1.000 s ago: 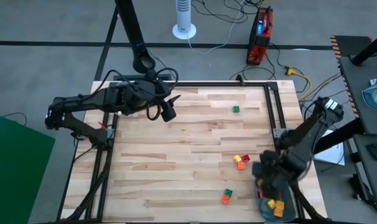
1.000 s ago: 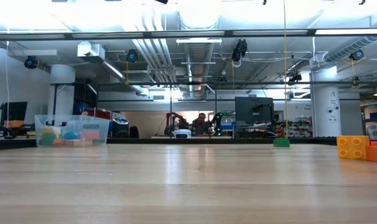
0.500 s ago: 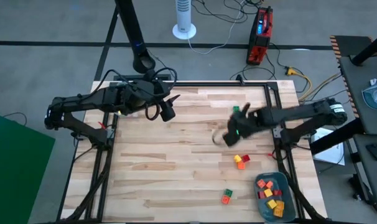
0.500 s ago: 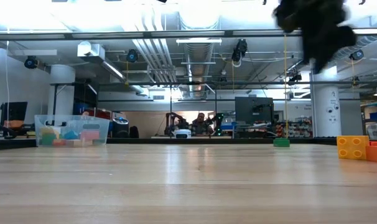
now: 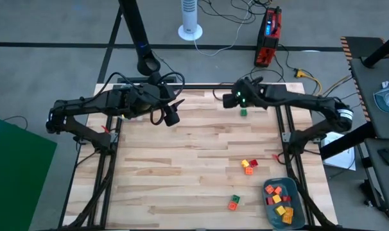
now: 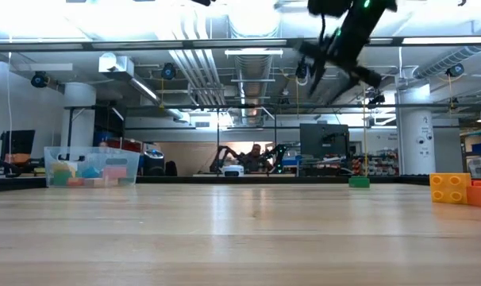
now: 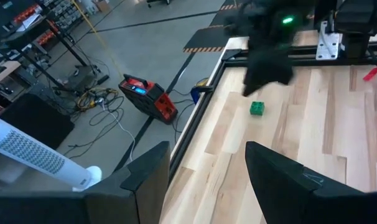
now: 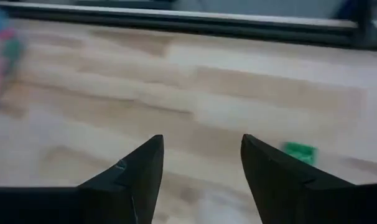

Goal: Sort blocks by size
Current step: Put the green square game piece into the blue bin

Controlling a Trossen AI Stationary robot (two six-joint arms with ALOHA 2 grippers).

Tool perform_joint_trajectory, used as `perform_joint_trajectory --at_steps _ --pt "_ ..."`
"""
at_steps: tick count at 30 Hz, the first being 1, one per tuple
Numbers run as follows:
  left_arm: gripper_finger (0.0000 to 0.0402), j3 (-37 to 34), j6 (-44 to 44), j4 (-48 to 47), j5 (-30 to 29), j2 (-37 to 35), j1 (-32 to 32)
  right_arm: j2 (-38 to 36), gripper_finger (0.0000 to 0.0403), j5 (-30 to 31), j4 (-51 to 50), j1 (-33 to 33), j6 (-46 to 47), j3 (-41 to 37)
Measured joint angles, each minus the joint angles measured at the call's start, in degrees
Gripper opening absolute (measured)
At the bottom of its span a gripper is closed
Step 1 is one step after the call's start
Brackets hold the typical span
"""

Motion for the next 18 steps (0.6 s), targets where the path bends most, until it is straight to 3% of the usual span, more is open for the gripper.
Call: perform_joint_trajectory --at_steps 3,7,12,18 --pt "0.0196 -0.02 0.00 -0.61 0.00 0.00 0.00 2.55 0.0199 -3.10 -2.24 -5.05 1.09 0.00" --pt "0.0196 -0.02 0.03 -0.95 0.00 0.00 0.00 8.59 0.0196 -11.85 -7.92 -11.06 2.92 0.00" --pt "0.0196 -0.02 0.26 -1.10 -0.02 0.00 0.00 17.06 0.0201 -17.86 -13.26 -15.33 0.27 0.23" --pt "0.0196 -0.02 -0.94 -1.59 0.00 0.00 0.00 22.75 0.0229 -18.05 -16.41 -16.08 -3.31 2.65"
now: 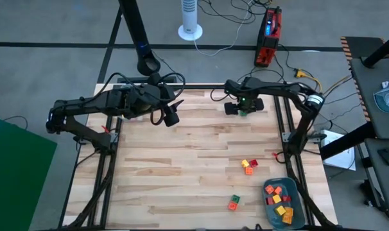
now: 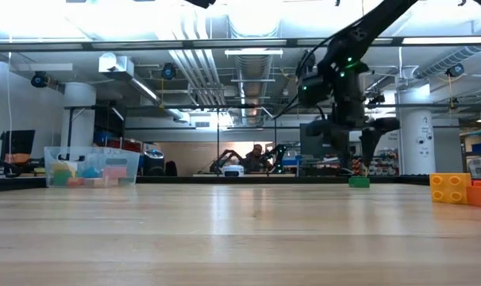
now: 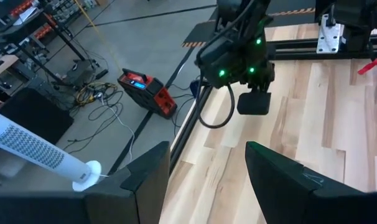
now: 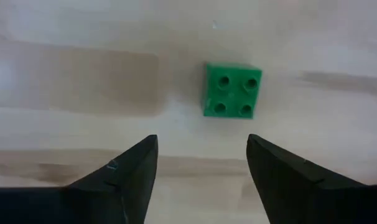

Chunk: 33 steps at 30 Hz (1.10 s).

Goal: Sort blocks by size
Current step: Put the green square game piece into the blue bin

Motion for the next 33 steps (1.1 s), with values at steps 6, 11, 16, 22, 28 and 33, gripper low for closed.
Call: perform_joint_trajectory --at_steps 6,11,16,22,28,33 --pt "0.0196 -0.04 -1.03 -0.15 0.00 0.00 0.00 1.53 0.0266 3.49 0.01 -0.65 -1.76 0.92" --pt "0.0196 -0.06 -0.50 -0.13 -0.01 0.00 0.00 1.60 0.0284 4.52 0.88 -2.77 -2.07 0.32" --pt "0.0196 -0.06 2.41 -0.13 -0.02 0.00 0.00 1.62 0.0286 4.59 2.51 -4.41 -2.98 -0.65" --pt "0.0196 -0.06 2.25 -0.06 -0.02 0.00 0.00 1.62 0.0270 4.59 3.29 -4.58 -4.50 -2.45" --pt "0.0196 -0.09 0.96 0.09 0.00 0.02 0.00 1.62 0.0258 4.53 9.38 -4.55 -4.84 -5.59" --pt "0.0196 -0.09 0.94 0.09 0.00 0.02 0.00 1.87 0.0252 3.69 12.01 -4.53 -4.76 -7.30"
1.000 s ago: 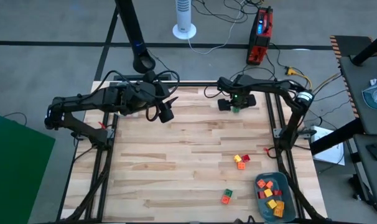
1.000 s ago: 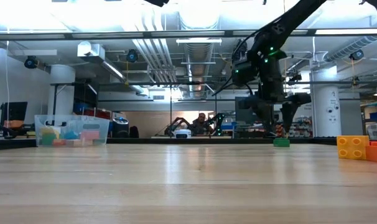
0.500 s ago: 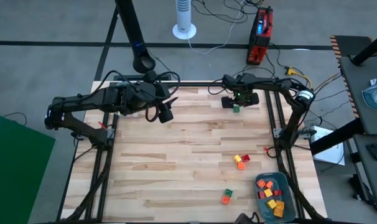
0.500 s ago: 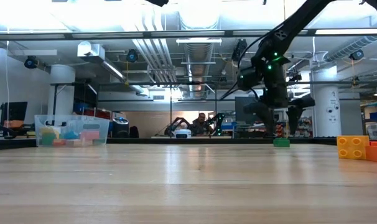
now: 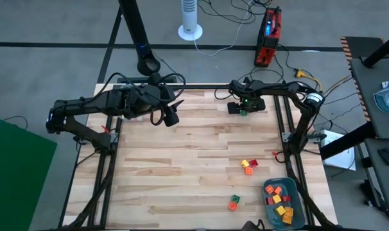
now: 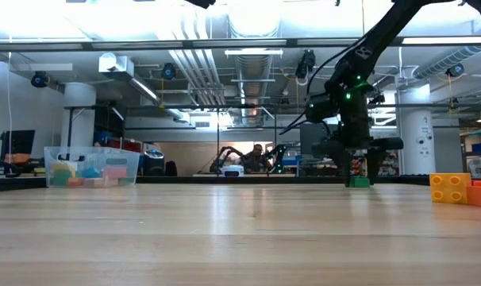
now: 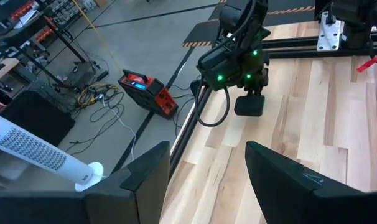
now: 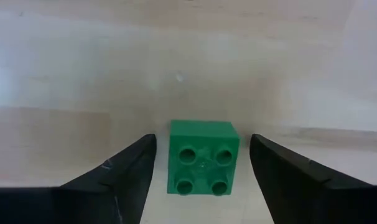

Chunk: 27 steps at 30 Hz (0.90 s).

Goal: Sort blocks by size
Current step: Put the green square game piece into the blue bin

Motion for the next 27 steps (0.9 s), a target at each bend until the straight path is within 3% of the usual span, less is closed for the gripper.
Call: perform_joint_trajectory --at_steps 6,13,20,23,27 --pt "0.0196 -0.02 -0.02 -0.02 0.00 0.00 0.00 1.49 0.0228 -0.89 1.00 0.39 -0.79 0.11" --pt "0.0196 -0.02 -2.99 0.00 0.00 0.00 0.01 1.44 0.0130 -1.65 1.62 1.04 -0.69 0.13" --pt "0.0196 -0.02 -3.75 -0.02 0.00 0.02 0.00 -0.53 0.0132 -3.10 0.00 1.61 -5.22 1.24" --pt "0.0196 -0.02 -4.52 -0.04 0.02 0.02 0.00 -6.16 0.0132 -4.65 -1.95 4.48 -8.74 2.56" --pt "0.0196 -0.02 -4.55 -0.10 0.11 0.02 0.00 -15.94 0.0132 -12.70 -4.75 11.70 -15.40 2.67"
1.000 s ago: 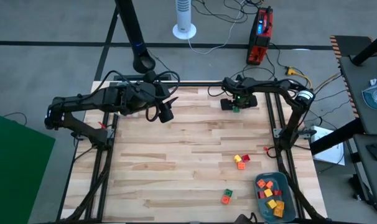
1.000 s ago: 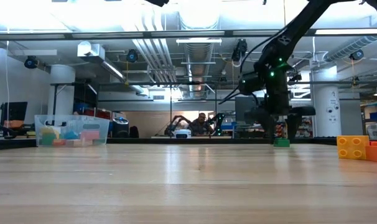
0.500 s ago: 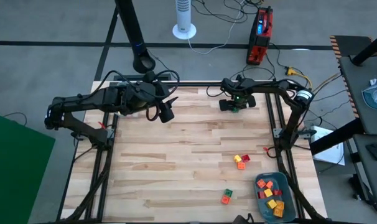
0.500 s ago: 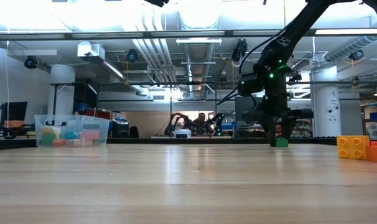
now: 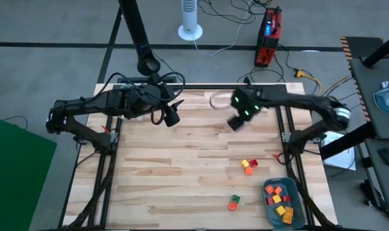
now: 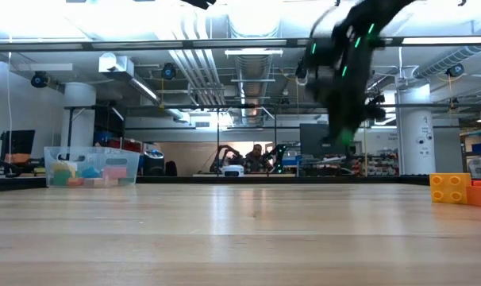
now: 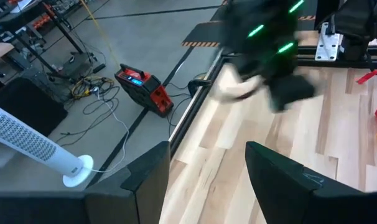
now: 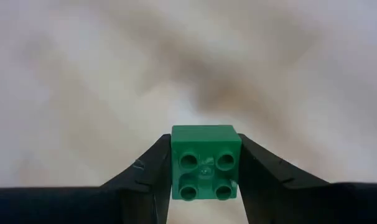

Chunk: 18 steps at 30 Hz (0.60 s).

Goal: Sort blocks by size
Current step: Put the green square game piece into the blue bin

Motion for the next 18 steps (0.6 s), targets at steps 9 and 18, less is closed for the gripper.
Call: perform_joint_trajectory --at_steps 9,18 --pt "0.0196 0.00 4.47 0.28 -0.02 0.00 0.00 -18.20 0.0132 -9.36 -14.27 32.77 2.01 -1.18" --pt "0.0196 0.00 5.26 0.30 -0.02 0.00 0.01 -22.69 0.0132 -1.71 -14.49 69.31 22.86 -2.28"
